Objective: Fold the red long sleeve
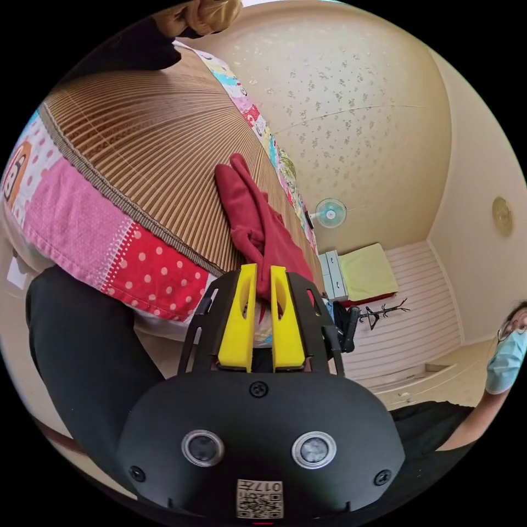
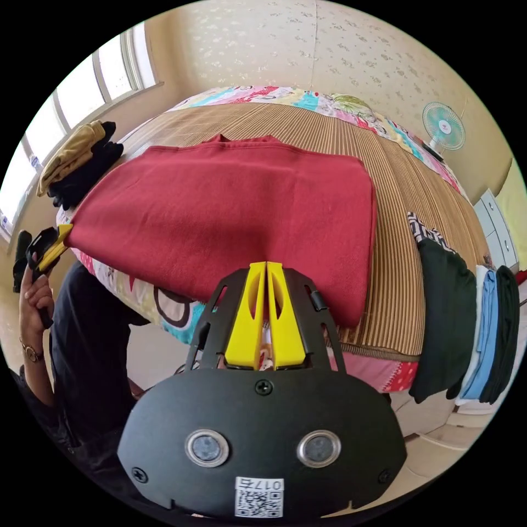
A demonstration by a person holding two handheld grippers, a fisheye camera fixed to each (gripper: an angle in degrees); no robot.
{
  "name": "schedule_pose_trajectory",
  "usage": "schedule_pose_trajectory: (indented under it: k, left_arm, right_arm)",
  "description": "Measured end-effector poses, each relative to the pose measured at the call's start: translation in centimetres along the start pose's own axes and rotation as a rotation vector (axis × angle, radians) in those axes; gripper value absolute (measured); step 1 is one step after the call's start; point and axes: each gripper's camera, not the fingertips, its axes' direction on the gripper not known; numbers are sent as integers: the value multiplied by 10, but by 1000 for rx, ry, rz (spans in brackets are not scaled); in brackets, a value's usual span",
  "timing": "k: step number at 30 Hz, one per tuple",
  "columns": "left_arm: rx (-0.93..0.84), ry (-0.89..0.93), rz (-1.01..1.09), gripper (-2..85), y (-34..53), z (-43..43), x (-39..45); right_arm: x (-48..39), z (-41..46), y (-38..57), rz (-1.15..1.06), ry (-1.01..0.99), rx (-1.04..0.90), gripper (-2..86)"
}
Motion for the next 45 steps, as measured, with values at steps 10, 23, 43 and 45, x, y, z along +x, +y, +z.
schedule_pose_trajectory:
  k: [10, 23, 43, 45]
  left_arm:
    - [61, -80, 136, 51, 39, 6, 39]
    - [99, 2, 69, 64, 67, -4, -11]
    - [-149, -16, 213, 64, 78, 55, -47]
    - [-178, -32, 228, 65, 80, 65, -46]
  right_arm:
    - [-102, -102, -154, -395, -622, -145, 151]
    - [-169, -62, -185, -722, -1, -488, 113]
    - [563, -144, -111, 216, -761, -45, 106]
    - [578, -146, -103, 240, -788, -15, 120]
